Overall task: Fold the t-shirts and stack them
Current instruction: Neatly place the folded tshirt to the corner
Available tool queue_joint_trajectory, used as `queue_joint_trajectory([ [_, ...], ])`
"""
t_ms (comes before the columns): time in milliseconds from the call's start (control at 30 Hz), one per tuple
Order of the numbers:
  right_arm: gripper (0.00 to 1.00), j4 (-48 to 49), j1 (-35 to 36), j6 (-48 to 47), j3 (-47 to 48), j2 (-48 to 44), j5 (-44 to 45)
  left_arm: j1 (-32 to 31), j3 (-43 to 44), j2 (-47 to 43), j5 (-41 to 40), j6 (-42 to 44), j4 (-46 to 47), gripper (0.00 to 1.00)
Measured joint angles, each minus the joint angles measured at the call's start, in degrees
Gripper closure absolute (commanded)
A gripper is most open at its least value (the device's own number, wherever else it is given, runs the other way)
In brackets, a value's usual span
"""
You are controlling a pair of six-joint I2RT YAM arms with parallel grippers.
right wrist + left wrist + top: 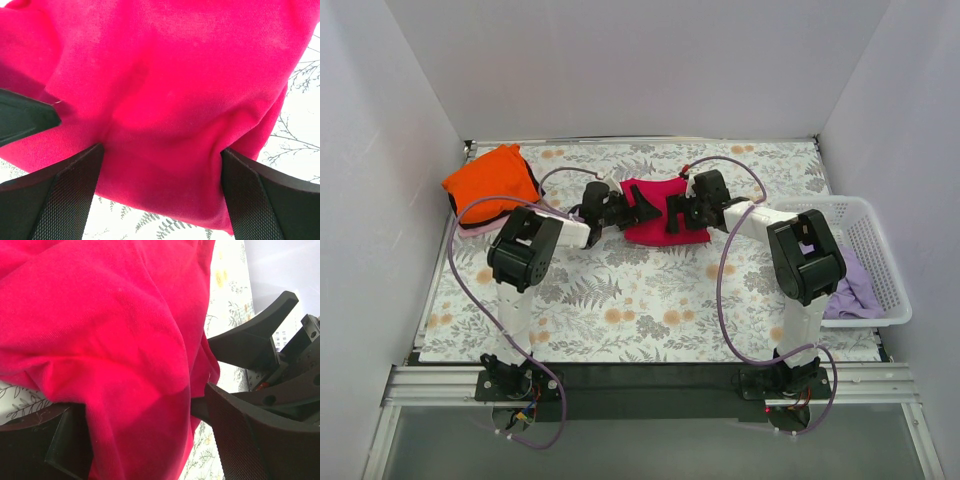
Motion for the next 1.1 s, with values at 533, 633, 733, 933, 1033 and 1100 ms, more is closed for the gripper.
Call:
queue_joint_trajectory([
  [533,0.16,5.1,0.0,0.2,-3.2,-0.9,-0.3,-0.5,2.1,3.2,-1.0,0.5,-1.9,1.00],
  [633,0.15,5.3,0.0,0.2,-5.4,-2.7,-0.5,-0.4,3.0,2.4,-1.5,2.5,-4.8,1.00],
  [733,0.14,4.6,0.0,0.4,-8.2,-6.1,-0.9,0.0,4.0,1.0,-2.4,5.5,-9.7,1.00],
  [933,0.14,3.1,0.0,0.6,-11.2,-13.0,-1.8,3.9,7.0,-1.7,-4.2,12.9,-21.6,1.00],
  [1033,0.14,3.2,0.0,0.6,-11.6,-14.5,-1.9,6.9,8.8,-2.6,-5.1,16.3,-27.0,1.00],
  [1100,0.14,3.3,0.0,0.6,-12.2,-14.9,-2.1,9.0,10.6,-2.9,-5.9,18.7,-30.9,1.00],
])
